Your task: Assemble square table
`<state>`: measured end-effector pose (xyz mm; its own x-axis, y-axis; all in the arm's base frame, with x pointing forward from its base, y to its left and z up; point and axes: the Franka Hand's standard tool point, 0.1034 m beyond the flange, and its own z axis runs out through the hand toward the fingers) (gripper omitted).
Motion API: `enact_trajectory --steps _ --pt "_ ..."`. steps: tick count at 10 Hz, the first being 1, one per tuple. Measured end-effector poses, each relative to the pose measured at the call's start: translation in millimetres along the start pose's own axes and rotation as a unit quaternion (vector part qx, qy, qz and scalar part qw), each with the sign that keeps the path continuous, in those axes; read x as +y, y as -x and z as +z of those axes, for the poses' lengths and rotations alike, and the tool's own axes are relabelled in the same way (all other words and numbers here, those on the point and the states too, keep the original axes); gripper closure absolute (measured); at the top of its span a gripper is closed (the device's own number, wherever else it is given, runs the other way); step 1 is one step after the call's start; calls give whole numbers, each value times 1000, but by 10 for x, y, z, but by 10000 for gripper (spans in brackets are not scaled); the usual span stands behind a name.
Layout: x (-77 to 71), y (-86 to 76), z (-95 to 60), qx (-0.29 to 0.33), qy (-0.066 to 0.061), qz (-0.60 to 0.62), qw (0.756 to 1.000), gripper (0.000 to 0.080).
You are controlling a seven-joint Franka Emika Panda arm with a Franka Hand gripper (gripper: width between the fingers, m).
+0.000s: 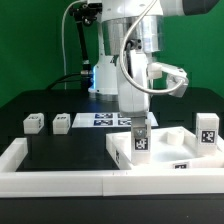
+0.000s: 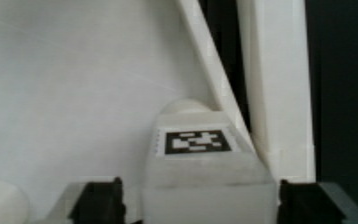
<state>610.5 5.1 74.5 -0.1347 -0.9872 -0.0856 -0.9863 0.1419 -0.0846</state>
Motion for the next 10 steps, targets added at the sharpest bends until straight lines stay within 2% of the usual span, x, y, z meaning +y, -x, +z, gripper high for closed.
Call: enact_trajectory --steps 1,2,3,7,10 --pt "3 -22 0 0 2 -32 999 318" --pt "24 -26 2 -3 11 -46 999 182" --pt "31 -38 -3 -6 17 -72 997 160" --pt "25 -67 -11 -10 18 -260 966 150" --pt "25 -37 -10 -11 17 -374 927 150"
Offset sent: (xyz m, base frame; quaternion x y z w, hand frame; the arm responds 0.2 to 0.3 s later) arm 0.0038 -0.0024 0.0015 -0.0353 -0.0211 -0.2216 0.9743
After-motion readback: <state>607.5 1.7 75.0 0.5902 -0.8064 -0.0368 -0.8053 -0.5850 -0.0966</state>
